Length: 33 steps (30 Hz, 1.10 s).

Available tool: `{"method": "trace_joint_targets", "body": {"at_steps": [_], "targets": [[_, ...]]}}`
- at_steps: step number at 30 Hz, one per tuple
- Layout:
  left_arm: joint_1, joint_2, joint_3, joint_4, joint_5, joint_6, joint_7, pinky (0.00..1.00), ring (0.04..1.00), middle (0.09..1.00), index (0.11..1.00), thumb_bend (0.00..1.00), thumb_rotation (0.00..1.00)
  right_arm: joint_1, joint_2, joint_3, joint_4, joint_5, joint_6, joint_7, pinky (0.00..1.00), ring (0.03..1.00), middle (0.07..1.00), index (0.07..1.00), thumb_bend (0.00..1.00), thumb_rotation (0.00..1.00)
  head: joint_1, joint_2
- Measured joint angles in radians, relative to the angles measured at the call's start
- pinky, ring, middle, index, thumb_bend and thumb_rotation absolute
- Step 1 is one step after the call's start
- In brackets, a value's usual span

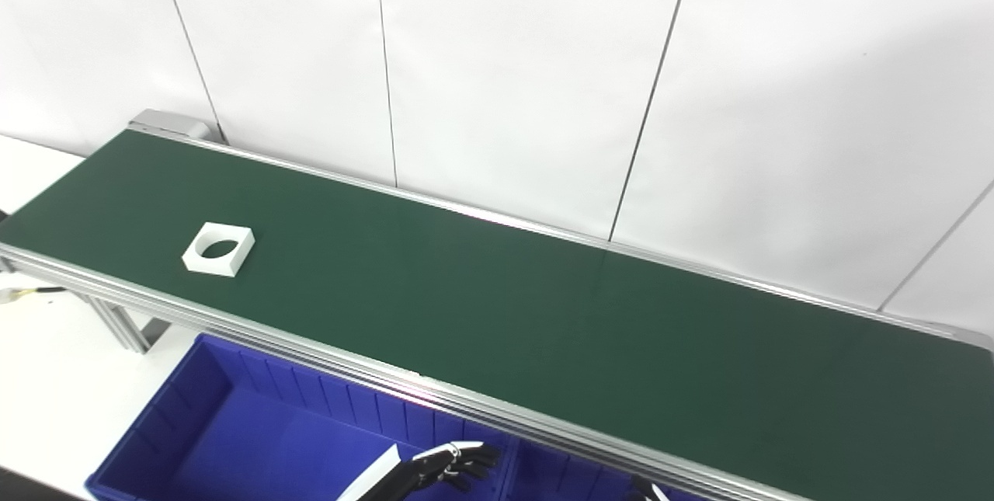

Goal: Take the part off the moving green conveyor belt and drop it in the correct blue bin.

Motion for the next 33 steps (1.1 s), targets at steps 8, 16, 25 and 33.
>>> {"method": "trace_joint_targets", "body": {"at_steps": [8,16,25,33], "targets": [[-0.020,0.011,-0.035,0.024,-0.001,0.000,0.038,0.68,0.762,0.813,0.828,0.97,0.35,-0.009,0.001,0.001,0.013,0.001,-0.002,0.000,0.84,0.866,0.878,0.920,0.91,0.04,0.003,-0.037],[-0.035,0.033,-0.068,0.060,-0.001,0.000,0.081,0.67,0.753,0.807,0.815,0.97,0.33,-0.019,0.008,0.000,0.049,-0.014,-0.009,-0.008,0.82,0.854,0.869,0.908,0.92,0.01,0.008,-0.080],[-0.051,0.046,-0.098,0.072,-0.001,0.000,0.105,0.66,0.744,0.798,0.813,0.97,0.33,-0.024,0.011,0.001,0.077,-0.014,-0.041,-0.008,0.82,0.855,0.870,0.908,0.92,0.01,-0.006,-0.087],[-0.055,0.053,-0.111,0.076,-0.009,0.000,0.123,0.65,0.748,0.802,0.808,0.96,0.33,-0.026,0.015,0.000,0.079,-0.019,-0.047,-0.008,0.81,0.851,0.867,0.904,0.92,0.02,-0.005,-0.089]]}}
